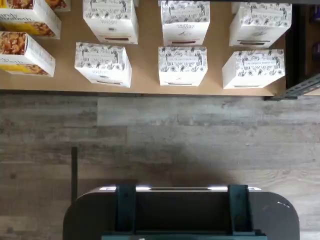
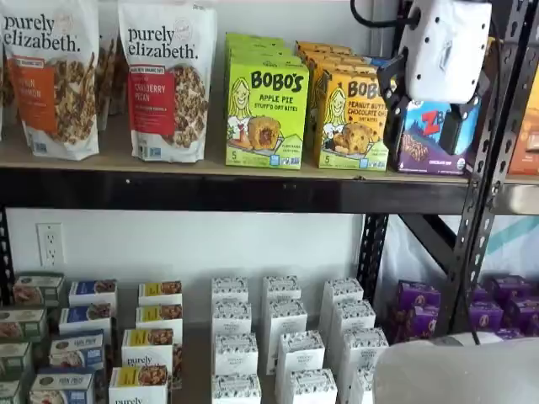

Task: Pick the green box on the top shelf, the fourth from the left

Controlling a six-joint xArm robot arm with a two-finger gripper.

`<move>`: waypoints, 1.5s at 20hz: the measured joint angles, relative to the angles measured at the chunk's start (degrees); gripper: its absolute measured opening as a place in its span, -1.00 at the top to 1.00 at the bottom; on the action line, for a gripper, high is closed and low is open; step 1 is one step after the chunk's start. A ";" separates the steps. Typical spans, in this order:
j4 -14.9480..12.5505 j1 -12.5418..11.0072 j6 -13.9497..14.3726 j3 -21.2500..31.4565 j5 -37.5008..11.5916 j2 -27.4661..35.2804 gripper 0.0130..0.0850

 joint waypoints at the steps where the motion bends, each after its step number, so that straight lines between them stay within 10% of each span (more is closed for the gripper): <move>1: 0.33 -0.15 -0.04 0.03 -0.08 -0.01 -1.00; 16: 2.72 2.80 3.56 -0.73 -3.14 2.04 -1.00; 30: -4.73 16.60 15.47 -3.63 -9.04 8.78 -1.00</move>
